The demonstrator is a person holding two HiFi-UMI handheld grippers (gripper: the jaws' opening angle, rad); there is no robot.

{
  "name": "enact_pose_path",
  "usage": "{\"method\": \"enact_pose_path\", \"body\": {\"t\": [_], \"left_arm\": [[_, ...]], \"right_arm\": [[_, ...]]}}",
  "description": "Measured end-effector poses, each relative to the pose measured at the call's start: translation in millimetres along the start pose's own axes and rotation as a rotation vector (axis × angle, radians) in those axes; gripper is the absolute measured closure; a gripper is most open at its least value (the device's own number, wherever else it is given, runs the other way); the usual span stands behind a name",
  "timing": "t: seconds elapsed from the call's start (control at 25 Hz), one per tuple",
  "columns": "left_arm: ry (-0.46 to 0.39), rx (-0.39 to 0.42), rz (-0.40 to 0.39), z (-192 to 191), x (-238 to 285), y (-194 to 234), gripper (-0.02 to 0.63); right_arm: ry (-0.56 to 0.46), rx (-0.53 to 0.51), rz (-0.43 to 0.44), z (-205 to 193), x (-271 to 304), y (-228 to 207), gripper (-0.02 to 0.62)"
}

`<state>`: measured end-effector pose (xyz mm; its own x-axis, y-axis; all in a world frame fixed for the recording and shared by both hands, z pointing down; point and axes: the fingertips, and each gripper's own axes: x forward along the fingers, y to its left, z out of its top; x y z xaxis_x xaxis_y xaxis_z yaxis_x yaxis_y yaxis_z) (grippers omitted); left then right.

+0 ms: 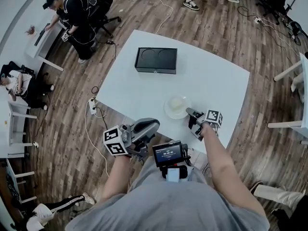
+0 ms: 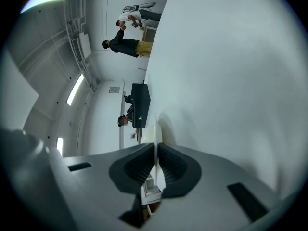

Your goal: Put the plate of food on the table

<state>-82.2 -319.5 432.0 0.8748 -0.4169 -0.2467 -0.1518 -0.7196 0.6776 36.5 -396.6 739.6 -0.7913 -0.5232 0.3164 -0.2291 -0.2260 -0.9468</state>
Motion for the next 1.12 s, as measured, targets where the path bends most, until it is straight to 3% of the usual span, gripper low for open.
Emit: {"method": "enact_pose_path", "body": {"t": [0.4,0.6,0.76,1.12], "left_arm": [[0.002,0.001,-0.005,-2,-2,-6,0.584],[0.000,-0.002,-0.009,-1,-1,-6,0.584],[0.002,0.000,-0.015,-4,0,-5,0.584],[0.021,0.007,-0.026,-5,0,-7,0.584]], "right_arm": [[-0.051,-0.041,-0.125,10,-2,-7,0.552],[-0.056,-0.111,-0.282,13,-9,-19,0.552],[-0.044,-0.248,-0.405,18,-16,-26,0.549],[0.047,-0.682,-0.559,19,-35,-7,0.549]]}}
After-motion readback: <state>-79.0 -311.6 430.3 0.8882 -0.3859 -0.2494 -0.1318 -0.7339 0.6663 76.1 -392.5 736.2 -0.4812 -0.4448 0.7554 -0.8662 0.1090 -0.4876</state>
